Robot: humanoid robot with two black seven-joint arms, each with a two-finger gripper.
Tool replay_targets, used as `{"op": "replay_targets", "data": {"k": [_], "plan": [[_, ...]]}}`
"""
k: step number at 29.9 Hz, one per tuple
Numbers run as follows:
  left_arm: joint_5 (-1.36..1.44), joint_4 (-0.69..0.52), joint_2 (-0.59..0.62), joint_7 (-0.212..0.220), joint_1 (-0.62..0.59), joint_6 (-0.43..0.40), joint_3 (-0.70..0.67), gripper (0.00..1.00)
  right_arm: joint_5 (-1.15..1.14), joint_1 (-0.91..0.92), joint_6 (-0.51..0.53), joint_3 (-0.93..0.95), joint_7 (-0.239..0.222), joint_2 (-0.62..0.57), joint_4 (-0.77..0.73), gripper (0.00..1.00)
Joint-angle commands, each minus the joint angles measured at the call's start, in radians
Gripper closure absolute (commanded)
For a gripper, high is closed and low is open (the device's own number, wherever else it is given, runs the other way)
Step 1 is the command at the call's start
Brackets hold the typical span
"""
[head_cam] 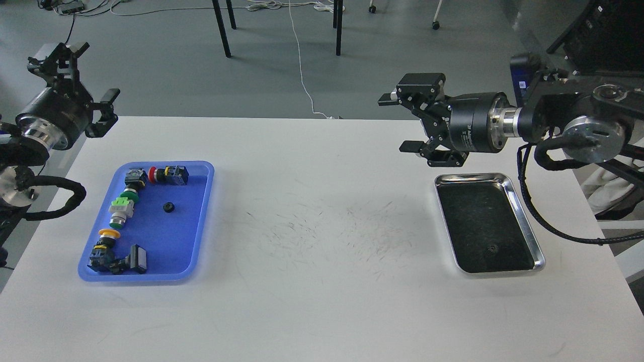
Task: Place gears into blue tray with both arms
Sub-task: 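Lower the right gripper into the steel tray and grasp another black gear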
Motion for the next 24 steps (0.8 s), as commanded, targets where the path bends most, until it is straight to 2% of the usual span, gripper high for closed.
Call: {"op": "replay_targets", "data": {"k": [1, 6, 10, 24], "plan": [[-0.071, 0.003, -0.014, 0.015, 0.003, -0.001, -0.025, 0.02, -0.119, 0.109, 0.011, -0.192, -0.051, -0.054, 0.088, 0.02], [-0.085, 0.003, -0.005, 0.003, 0.011, -0.004, -0.027, 0.02, -0.384, 0.16, 0.062, -0.39, -0.096, -0.107, 0.142, 0.01], [-0.083, 0.002, 0.009, 0.001, 0.021, -0.01, -0.027, 0.02, -0.569, 0.134, 0.077, -0.476, -0.097, -0.097, 0.13, 0.01], [-0.081, 0.003, 0.018, 0.006, 0.023, 0.002, -0.01, 0.02, -0.618, -0.063, 0.079, -0.476, -0.087, 0.008, -0.1, 0.01]]}}
